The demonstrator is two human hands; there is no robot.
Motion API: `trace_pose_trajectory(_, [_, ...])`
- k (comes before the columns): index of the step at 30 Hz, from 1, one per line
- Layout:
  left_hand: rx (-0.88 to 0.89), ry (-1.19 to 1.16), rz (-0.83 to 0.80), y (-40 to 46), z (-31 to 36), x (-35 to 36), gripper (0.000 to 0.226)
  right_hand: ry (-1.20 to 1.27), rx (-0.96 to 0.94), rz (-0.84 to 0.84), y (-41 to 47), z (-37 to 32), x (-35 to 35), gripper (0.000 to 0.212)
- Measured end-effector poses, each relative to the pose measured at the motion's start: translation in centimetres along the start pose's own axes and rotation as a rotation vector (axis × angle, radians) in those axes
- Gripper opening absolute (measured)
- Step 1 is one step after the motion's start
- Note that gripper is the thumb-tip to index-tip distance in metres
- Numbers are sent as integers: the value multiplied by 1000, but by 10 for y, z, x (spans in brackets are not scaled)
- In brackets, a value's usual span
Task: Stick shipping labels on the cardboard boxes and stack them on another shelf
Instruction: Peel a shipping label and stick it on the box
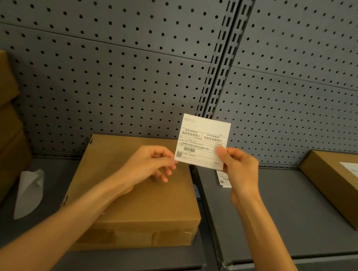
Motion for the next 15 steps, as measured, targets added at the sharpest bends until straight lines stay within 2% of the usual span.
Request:
trace_pose_trajectory(8, [16,10,21,-1,2,-2,12,-45,23,10,-1,4,0,14])
trace_pose_trajectory(15, [49,29,38,-2,5,-3,13,-194,40,8,3,14,7,7])
Point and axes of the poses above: each hand's wrist, its own y-axis towards the middle knuckle, its own x-axis out of the palm, z = x × y, the point moved 8 cm from there along y, towards the middle knuckle, and after that the axes turned 15 degrees about -z, right-handed, at the moved point
